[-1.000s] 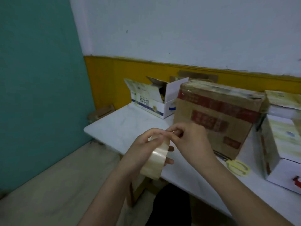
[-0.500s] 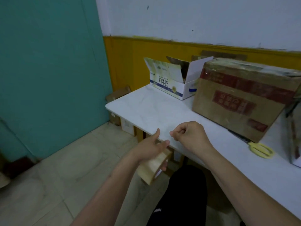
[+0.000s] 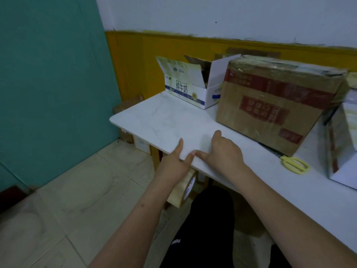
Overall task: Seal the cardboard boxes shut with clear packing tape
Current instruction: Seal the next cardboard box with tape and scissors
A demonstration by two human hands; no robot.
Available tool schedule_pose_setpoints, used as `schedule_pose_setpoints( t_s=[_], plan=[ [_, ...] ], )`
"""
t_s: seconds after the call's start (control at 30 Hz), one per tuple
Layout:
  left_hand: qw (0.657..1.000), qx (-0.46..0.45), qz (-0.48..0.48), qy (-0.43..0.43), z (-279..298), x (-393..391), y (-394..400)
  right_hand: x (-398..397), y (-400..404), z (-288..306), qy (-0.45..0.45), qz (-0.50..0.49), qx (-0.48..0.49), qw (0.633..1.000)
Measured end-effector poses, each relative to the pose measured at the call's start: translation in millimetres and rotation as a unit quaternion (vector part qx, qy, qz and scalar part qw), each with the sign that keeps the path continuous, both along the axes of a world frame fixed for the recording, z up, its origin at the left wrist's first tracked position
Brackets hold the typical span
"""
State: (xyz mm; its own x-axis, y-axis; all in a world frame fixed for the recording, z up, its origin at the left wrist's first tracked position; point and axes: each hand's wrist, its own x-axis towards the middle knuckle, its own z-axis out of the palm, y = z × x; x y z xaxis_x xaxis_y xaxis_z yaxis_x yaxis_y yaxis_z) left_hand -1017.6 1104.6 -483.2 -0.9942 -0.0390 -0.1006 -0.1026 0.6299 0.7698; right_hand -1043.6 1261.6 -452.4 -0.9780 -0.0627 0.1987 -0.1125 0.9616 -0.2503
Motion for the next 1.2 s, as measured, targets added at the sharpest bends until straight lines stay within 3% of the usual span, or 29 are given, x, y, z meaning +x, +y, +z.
schedule_pose_setpoints(
  t_s=[0.23, 0.33, 0.4, 0.47, 0.53, 0.6, 0.67, 0.8, 0.9, 1.0, 1.1, 1.2],
  plan=[
    [0.995, -0.098, 0.004, -0.005, 6.8, -9.1, 3.1, 14.9, 14.2, -1.2, 0.014, 0.002, -0.093, 0.996],
    [0.98, -0.189, 0.021, -0.06, 33.2, 0.4, -6.4, 33.9, 51.4, 18.6, 0.146, -0.026, -0.176, 0.973],
    [0.963, -0.261, 0.062, 0.027, 62.6, 0.2, 0.7, 45.0, 85.2, 35.2, 0.284, -0.069, -0.225, 0.93],
    [0.957, -0.199, 0.092, 0.191, 83.9, -9.3, 29.5, 50.0, 116.4, 45.2, 0.363, -0.125, -0.265, 0.885],
    [0.952, -0.077, 0.08, 0.286, 90.7, -34.9, 66.1, 45.6, 138.1, 45.7, 0.362, -0.192, -0.274, 0.87],
    [0.966, 0.024, 0.045, 0.254, 85.2, -76.1, 95.6, 30.2, 154.8, 37.6, 0.29, -0.23, -0.291, 0.883],
    [0.978, 0.108, 0.023, 0.176, 77.2, -113.4, 116.0, 15.6, 162.4, 31.6, 0.204, -0.2, -0.333, 0.898],
    [0.951, 0.273, -0.011, 0.149, 56.4, -144.2, 140.0, -5.1, 169.1, 20.5, 0.198, -0.18, -0.37, 0.89],
    [0.946, 0.25, 0.036, 0.204, 55.3, -147.3, 150.0, -6.3, 171.2, 27.1, 0.217, -0.212, -0.38, 0.874],
    [0.943, 0.218, 0.041, 0.248, 68.8, -141.7, 153.5, 2.1, 176.9, 51.2, 0.227, -0.254, -0.331, 0.88],
    [0.93, 0.224, -0.015, 0.291, 100.8, -125.1, 136.6, 15.7, 188.9, 81.8, 0.245, -0.251, -0.327, 0.878],
    [0.899, 0.312, -0.147, 0.272, 136.8, -96.2, 106.7, 23.4, 205.5, 124.5, 0.247, -0.266, -0.35, 0.864]
  ],
)
